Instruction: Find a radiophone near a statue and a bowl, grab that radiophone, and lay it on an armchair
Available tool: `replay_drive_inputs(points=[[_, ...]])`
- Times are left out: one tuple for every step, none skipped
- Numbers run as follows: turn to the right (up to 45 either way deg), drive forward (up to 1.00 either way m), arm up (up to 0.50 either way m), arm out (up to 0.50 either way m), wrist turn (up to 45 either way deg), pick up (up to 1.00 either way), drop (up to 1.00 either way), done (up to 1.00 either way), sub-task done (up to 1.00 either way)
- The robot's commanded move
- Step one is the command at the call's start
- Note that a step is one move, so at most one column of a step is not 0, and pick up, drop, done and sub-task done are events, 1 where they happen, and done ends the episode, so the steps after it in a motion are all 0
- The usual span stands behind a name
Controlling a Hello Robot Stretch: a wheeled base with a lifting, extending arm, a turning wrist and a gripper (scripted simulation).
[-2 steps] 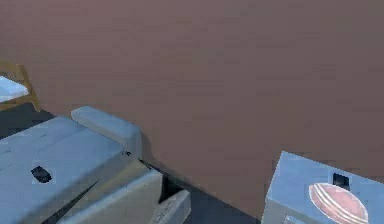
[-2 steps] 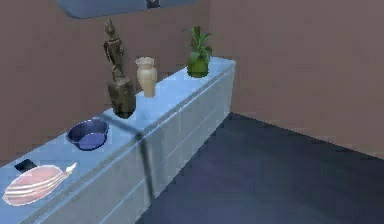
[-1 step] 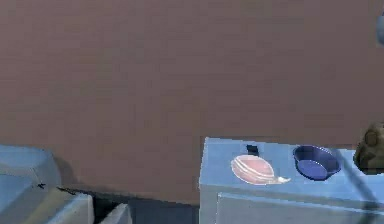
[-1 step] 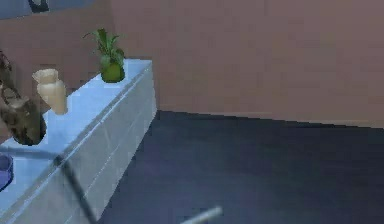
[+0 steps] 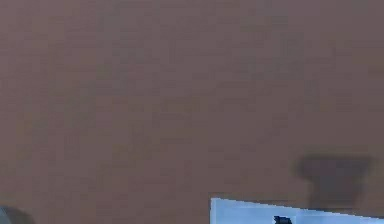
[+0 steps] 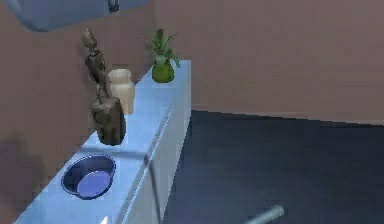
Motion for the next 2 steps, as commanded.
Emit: replay_drive_inputs(points=[[-45.0,0.0,0.0,0.0,0.0,0.0,0.0,0.0,0.0],[-9.0,0.0,0.0,0.0,0.0,0.0,0.0,0.0,0.0]])
